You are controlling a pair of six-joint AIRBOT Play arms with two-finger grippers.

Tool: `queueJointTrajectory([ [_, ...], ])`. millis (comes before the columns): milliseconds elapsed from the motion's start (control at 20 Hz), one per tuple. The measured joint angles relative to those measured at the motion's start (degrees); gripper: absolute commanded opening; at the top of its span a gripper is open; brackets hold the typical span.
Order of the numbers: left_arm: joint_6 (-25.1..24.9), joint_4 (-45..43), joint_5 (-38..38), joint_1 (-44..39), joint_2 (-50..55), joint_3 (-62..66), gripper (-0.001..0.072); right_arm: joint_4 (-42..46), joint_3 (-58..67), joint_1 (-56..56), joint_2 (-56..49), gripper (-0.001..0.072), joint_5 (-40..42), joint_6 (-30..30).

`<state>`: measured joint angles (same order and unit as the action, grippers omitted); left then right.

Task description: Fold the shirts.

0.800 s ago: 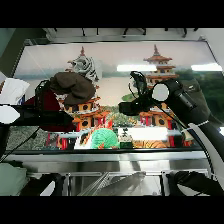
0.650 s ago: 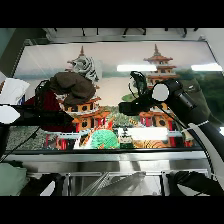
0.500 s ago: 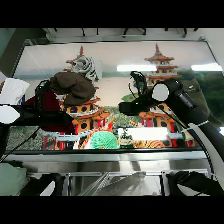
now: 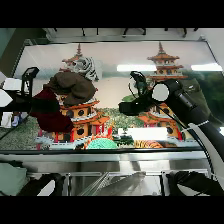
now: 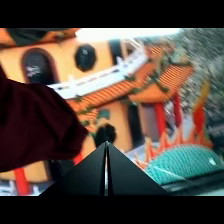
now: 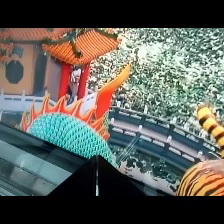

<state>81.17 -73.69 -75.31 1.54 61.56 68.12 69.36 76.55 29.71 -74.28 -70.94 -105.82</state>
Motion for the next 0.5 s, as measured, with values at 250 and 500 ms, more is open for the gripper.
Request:
queueJointTrajectory([
  [250, 0.24, -1.18, 0.28, 7.45, 12.61, 8.72, 0.0012, -0.04, 0.0, 0.0, -0.09, 0.003, 6.95, -0.44],
  [500, 0.28, -1.18, 0.31, 10.86, 22.84, 18.47, 0.0127, -2.32, 0.0, 0.0, -0.2, 0.003, 16.76, -0.81],
])
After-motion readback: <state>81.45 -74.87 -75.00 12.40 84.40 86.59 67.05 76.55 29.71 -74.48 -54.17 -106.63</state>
